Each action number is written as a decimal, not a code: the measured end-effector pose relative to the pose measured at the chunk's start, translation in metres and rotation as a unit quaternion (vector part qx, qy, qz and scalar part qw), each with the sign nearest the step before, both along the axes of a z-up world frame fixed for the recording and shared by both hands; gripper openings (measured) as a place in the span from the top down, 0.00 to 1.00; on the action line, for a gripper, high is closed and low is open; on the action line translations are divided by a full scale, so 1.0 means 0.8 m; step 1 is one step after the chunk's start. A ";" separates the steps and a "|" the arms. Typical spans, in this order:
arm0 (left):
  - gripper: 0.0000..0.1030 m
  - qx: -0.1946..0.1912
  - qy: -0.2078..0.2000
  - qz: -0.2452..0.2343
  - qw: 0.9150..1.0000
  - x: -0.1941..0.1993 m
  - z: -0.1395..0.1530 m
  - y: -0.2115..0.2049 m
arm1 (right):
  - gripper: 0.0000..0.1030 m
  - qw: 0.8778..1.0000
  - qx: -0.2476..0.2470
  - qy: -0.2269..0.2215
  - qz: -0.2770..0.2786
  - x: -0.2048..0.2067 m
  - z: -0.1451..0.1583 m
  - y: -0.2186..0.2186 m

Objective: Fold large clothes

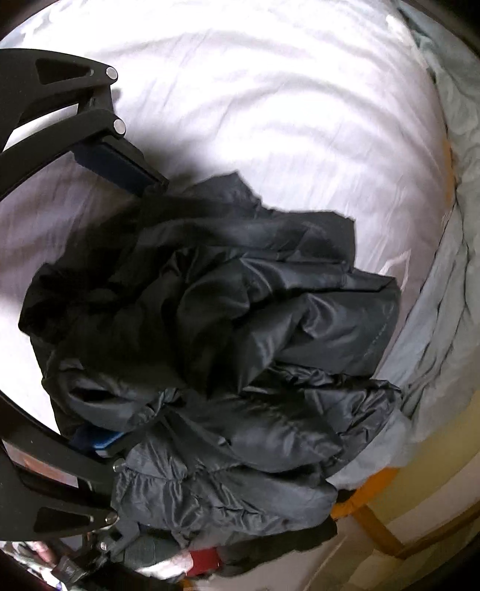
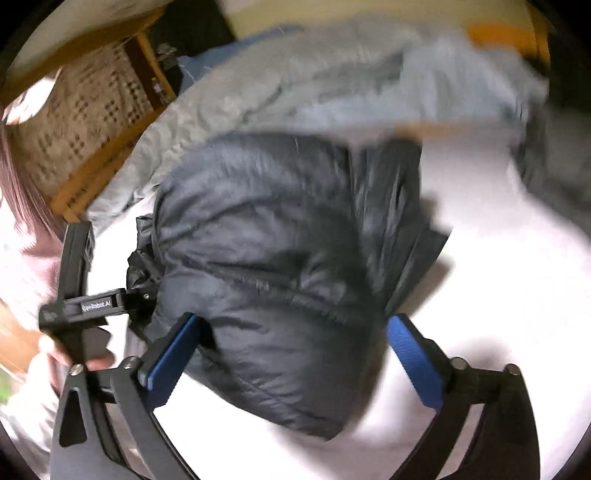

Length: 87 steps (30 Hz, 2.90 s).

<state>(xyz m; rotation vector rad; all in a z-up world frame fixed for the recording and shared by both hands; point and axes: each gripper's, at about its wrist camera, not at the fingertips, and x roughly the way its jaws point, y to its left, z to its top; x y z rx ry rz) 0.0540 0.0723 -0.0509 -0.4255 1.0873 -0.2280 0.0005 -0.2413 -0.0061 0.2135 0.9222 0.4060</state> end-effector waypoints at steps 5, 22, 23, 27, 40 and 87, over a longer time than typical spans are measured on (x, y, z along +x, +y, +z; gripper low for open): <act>0.24 0.003 -0.014 -0.009 1.000 -0.001 0.009 -0.010 | 0.13 0.995 0.064 0.072 0.008 0.020 -0.044 -0.006; 0.58 0.208 -0.310 -0.071 0.925 -0.022 0.157 -0.178 | 0.60 0.964 -0.125 -0.227 -0.068 -0.028 0.109 -0.023; 0.58 0.199 -0.324 -0.074 0.922 -0.012 0.173 -0.195 | 0.60 0.958 -0.130 -0.244 -0.080 -0.027 0.121 -0.035; 0.58 0.196 -0.395 -0.100 0.892 0.018 0.224 -0.289 | 0.59 0.925 -0.137 -0.324 -0.144 -0.019 0.159 -0.122; 0.57 0.121 -0.452 -0.183 0.864 0.077 0.237 -0.548 | 0.58 0.875 -0.195 -0.326 -0.299 -0.022 0.195 -0.356; 0.00 0.184 -0.493 -0.033 0.850 -0.056 0.174 -0.332 | 0.00 0.851 -0.186 -0.361 -0.333 -0.094 0.134 -0.216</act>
